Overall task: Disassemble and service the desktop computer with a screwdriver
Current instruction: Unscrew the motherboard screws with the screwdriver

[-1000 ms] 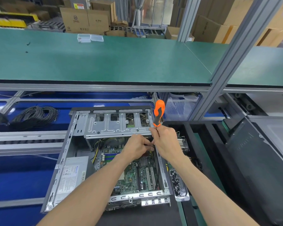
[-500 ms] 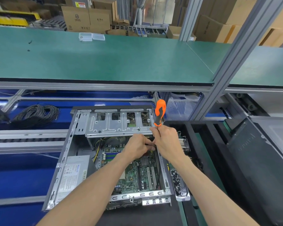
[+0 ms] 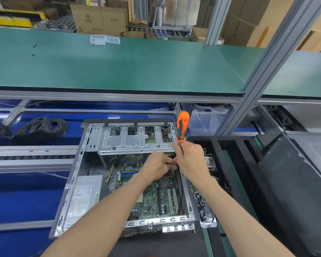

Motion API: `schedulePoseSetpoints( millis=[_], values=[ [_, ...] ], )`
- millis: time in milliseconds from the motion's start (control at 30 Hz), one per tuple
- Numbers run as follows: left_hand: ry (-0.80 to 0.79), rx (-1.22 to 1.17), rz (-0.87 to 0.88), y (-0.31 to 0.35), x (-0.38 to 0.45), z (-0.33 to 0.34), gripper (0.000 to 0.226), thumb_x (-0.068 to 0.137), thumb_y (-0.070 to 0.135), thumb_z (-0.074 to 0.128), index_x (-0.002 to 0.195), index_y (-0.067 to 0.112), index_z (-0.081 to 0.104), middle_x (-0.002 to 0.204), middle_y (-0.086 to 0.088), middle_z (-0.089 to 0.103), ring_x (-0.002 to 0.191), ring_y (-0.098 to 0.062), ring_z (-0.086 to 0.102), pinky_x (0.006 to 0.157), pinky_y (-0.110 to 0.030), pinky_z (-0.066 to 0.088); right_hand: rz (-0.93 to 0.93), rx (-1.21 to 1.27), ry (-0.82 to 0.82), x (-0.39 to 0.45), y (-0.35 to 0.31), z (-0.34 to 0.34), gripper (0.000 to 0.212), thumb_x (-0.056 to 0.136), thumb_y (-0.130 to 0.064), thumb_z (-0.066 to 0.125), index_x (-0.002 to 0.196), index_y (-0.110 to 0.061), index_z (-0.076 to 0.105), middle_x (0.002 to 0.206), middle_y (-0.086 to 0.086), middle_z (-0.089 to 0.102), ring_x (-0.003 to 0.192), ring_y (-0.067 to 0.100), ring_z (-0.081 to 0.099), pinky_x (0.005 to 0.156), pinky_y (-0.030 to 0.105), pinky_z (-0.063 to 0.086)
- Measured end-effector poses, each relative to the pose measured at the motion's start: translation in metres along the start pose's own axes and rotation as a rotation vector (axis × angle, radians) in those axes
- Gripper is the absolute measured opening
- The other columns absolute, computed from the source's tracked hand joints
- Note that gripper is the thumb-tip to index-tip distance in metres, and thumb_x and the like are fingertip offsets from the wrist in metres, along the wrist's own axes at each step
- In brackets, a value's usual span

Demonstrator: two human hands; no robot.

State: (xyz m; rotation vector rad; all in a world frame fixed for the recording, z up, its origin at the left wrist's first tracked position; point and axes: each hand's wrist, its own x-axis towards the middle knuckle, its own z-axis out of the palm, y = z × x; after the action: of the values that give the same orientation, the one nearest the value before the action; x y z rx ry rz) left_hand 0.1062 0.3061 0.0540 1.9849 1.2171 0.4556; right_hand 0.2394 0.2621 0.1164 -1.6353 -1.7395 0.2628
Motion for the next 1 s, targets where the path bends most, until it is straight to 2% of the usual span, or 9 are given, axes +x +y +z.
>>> schedulePoseSetpoints(
  millis=[267,433,600,733,867,1000],
  values=[
    [-0.022,-0.001,-0.004,0.002,0.0,-0.002,0.014,0.089,0.02,0.073,0.099,0.024,0.081,0.042,0.031,0.051,0.043,0.004,0.047,0.048,-0.014,0.032,0.013,0.007,-0.021,0.001,0.0,-0.002,0.023,0.102,-0.015,0.058,0.09,-0.001,0.072,0.071,0.014,0.068,0.066,0.033,0.068,0.067,0.049,0.055],
    [0.001,-0.01,-0.004,0.002,0.0,-0.001,0.015,0.089,0.02,0.073,0.1,0.025,0.081,0.04,0.025,0.05,0.041,0.0,0.044,0.048,-0.015,0.031,0.015,0.002,-0.014,0.001,-0.002,-0.003,0.024,0.102,-0.016,0.058,0.089,0.0,0.072,0.073,0.014,0.069,0.067,0.032,0.068,0.067,0.049,0.055],
    [-0.002,-0.003,-0.01,0.002,0.0,-0.001,0.016,0.088,0.02,0.074,0.101,0.025,0.081,0.043,0.026,0.051,0.042,0.003,0.045,0.048,-0.013,0.03,0.03,0.012,-0.023,0.0,-0.001,-0.002,0.027,0.102,-0.019,0.058,0.085,-0.001,0.068,0.069,0.012,0.067,0.066,0.031,0.067,0.067,0.049,0.054],
    [-0.009,-0.007,-0.027,0.002,-0.001,0.0,0.016,0.088,0.021,0.074,0.102,0.027,0.081,0.052,0.02,0.056,0.043,0.003,0.045,0.049,-0.019,0.031,0.031,0.008,-0.028,-0.001,0.0,-0.001,0.03,0.102,-0.02,0.058,0.083,0.001,0.067,0.068,0.013,0.066,0.065,0.031,0.066,0.067,0.048,0.054],
    [-0.002,-0.012,-0.01,0.002,-0.001,0.002,0.015,0.089,0.021,0.072,0.1,0.027,0.081,0.051,0.016,0.056,0.041,-0.001,0.043,0.047,-0.017,0.03,0.045,0.012,-0.017,-0.001,0.002,-0.002,0.032,0.1,-0.023,0.061,0.082,0.002,0.069,0.066,0.013,0.067,0.062,0.03,0.066,0.065,0.047,0.054],
    [0.041,-0.046,0.01,0.002,-0.001,0.01,0.014,0.089,0.02,0.07,0.096,0.024,0.081,0.054,0.001,0.062,0.041,-0.008,0.037,0.051,-0.026,0.035,0.038,0.026,-0.029,-0.003,0.003,-0.005,0.034,0.099,-0.022,0.063,0.073,-0.001,0.068,0.059,0.008,0.064,0.056,0.028,0.061,0.061,0.043,0.051]
  ],
)
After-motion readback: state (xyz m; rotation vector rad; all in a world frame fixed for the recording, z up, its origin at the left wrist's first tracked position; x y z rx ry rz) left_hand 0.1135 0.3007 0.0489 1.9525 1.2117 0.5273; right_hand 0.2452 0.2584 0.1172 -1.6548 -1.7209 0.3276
